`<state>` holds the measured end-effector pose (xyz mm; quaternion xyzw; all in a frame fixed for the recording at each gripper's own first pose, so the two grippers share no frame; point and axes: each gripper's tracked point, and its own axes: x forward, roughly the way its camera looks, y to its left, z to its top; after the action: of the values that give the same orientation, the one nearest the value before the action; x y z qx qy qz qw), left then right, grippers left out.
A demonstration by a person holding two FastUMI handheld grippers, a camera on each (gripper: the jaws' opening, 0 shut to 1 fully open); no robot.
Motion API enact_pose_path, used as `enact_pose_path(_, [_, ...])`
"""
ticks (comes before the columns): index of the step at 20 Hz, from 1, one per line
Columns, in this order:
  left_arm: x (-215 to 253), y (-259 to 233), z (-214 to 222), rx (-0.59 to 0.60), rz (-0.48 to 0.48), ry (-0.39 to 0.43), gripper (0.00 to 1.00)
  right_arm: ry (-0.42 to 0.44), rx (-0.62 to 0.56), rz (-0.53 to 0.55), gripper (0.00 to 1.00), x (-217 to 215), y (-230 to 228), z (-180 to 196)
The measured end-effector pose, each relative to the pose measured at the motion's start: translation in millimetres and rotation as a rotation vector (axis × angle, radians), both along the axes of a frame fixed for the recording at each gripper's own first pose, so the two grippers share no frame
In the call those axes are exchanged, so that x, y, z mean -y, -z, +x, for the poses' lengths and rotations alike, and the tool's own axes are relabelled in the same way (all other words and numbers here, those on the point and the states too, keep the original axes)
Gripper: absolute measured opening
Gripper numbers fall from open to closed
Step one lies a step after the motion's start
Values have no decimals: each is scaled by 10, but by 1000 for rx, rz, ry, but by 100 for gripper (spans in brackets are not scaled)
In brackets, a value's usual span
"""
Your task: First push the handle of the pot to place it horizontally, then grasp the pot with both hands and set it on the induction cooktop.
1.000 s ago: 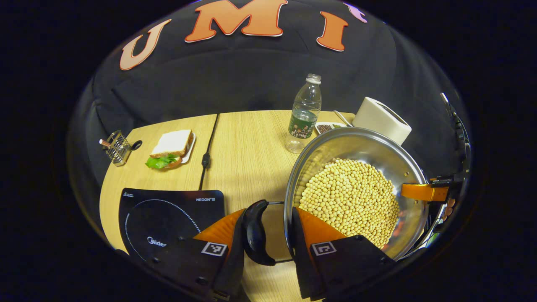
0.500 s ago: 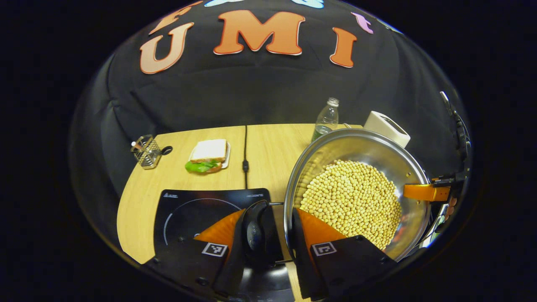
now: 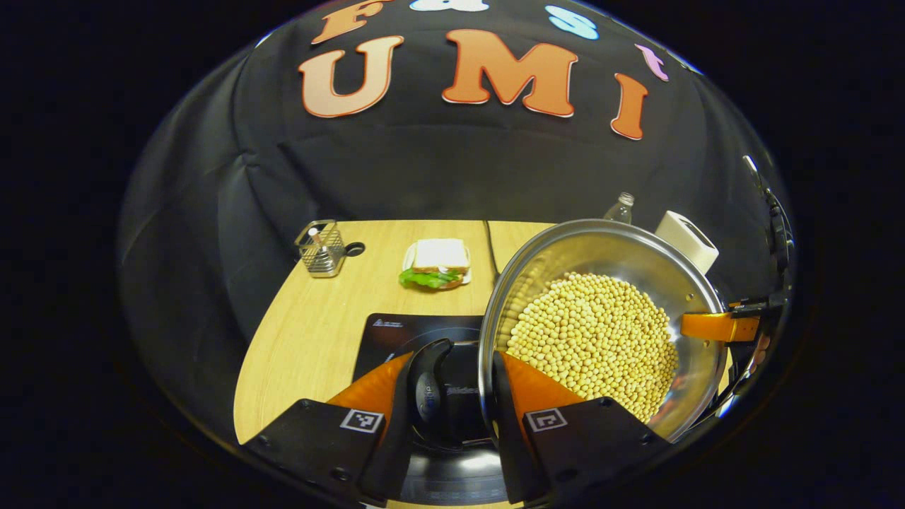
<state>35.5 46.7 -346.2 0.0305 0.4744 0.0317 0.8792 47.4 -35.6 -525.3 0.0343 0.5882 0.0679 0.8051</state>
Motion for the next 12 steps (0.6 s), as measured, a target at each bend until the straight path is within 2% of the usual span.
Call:
enact_pose_path(2, [-260,-42,-42,4,13,-18,58,-16,-2,10,51,62,-33,55])
enact_pose_path(3, [-393,-64,-46,7,18,-28,59,-26,-2,14,51,96,-41,80])
enact_pose_path(4, [-502,-49,-59,7,20,-38,58,-34,-3,17,55,133,-36,104])
enact_pose_path(8, [-874,-60,-128,-3,21,-62,59,-57,-1,13,55,240,-121,223])
enact_pose_path(9, [-956,-71,-140,-4,22,-65,57,-64,-1,11,59,236,-152,237])
enact_pose_path(10, [-1041,-86,-152,-6,20,-68,57,-68,-3,11,55,251,-176,263])
enact_pose_path(12, [-1141,-67,-132,-11,21,-75,59,-74,-11,15,55,205,-114,245])
